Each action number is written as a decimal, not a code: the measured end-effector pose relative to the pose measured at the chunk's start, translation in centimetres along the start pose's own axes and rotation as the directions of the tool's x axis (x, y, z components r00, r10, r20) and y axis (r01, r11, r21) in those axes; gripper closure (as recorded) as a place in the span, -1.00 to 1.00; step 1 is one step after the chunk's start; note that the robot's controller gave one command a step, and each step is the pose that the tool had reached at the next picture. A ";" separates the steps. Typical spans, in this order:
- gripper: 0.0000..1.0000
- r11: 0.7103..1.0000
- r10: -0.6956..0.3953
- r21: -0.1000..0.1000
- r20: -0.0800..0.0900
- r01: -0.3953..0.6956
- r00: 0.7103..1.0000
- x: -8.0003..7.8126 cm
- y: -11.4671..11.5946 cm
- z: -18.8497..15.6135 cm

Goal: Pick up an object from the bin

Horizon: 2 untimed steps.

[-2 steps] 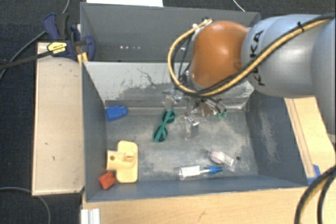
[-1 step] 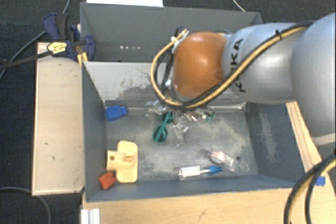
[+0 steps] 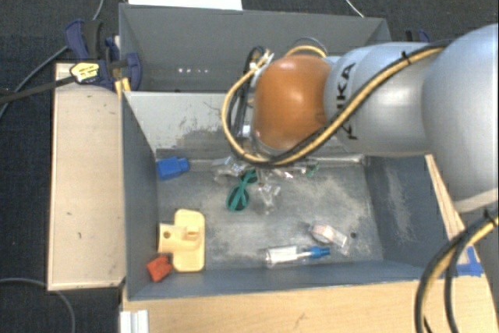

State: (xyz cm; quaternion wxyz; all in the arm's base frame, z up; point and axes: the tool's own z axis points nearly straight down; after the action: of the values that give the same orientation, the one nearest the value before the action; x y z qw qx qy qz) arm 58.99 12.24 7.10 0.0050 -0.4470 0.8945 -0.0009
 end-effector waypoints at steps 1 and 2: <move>1.00 0.999 -0.054 -0.004 0.002 0.054 0.999 -0.7 0.6 0.0; 1.00 0.998 -0.059 -0.005 0.002 0.059 0.998 -0.7 0.7 0.0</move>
Offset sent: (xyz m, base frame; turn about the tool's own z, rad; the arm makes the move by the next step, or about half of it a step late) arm 0.0000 0.0000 0.0000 0.0000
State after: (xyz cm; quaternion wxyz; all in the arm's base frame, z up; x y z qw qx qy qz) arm 58.87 13.24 7.11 0.0045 -0.4734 0.8808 0.0014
